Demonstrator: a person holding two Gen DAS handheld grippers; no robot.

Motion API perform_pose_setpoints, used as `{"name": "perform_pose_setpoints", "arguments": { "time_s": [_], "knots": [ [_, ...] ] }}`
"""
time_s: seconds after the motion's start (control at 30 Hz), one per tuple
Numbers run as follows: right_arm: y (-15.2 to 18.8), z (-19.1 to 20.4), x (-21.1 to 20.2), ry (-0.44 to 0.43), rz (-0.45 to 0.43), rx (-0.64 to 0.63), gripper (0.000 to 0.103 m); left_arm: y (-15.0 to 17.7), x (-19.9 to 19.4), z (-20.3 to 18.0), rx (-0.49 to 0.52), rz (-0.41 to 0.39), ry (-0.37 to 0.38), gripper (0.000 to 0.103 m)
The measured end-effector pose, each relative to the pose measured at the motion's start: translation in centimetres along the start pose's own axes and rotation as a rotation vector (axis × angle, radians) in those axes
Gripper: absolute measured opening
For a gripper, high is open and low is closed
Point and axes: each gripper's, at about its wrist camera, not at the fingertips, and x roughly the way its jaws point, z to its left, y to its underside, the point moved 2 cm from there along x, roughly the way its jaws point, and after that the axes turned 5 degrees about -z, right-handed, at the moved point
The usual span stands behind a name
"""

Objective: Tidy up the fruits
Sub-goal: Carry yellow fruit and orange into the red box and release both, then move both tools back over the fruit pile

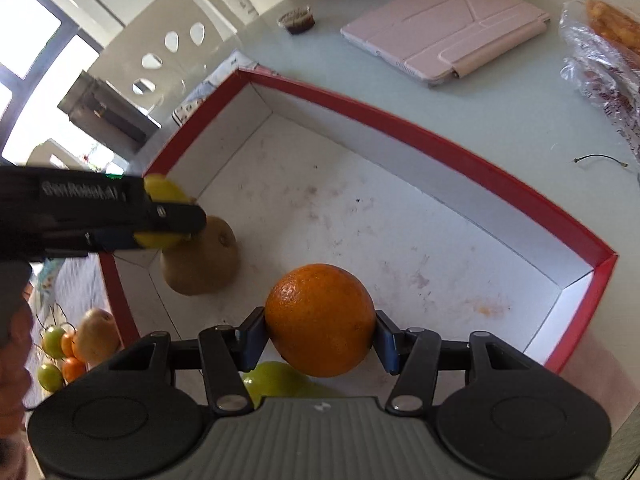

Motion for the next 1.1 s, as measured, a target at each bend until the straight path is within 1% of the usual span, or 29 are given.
{"name": "perform_pose_setpoints", "arguments": {
  "time_s": [0.2,0.6,0.7,0.73,0.8,0.83,0.87,0.93,1.1],
  "knots": [
    [-0.1,0.4,0.5,0.003,-0.002,-0.023,0.058,0.1,0.4,0.4,-0.015,0.0,-0.003,0.051],
    [-0.6,0.6,0.8,0.007,0.0,-0.043,0.059,0.0,0.8,1.8,-0.093,0.007,0.014,0.049],
    [-0.6,0.6,0.9,-0.001,0.008,-0.035,0.066,0.0,0.7,1.8,-0.103,0.005,0.021,0.05],
    [-0.6,0.7,0.9,0.006,0.01,-0.037,0.069,0.0,0.5,1.9,-0.104,0.005,0.023,0.052],
    [-0.7,0.8,0.8,0.022,0.004,-0.04,0.074,-0.1,0.1,2.1,-0.111,-0.002,0.028,0.06],
    [-0.8,0.8,0.7,0.023,0.0,-0.04,0.074,-0.2,-0.1,2.3,-0.116,-0.009,0.028,0.069],
    [-0.9,0.9,0.5,0.024,-0.006,-0.037,0.075,-0.3,-0.5,2.5,-0.123,-0.021,0.019,0.076],
    [-1.1,1.1,0.1,0.033,-0.022,-0.034,0.078,-0.5,-1.2,2.9,-0.127,-0.049,0.0,0.078],
    [-1.5,2.0,-0.9,0.061,-0.062,-0.049,0.08,-0.6,-3.1,4.4,-0.153,-0.081,-0.008,0.078]
  ]
}}
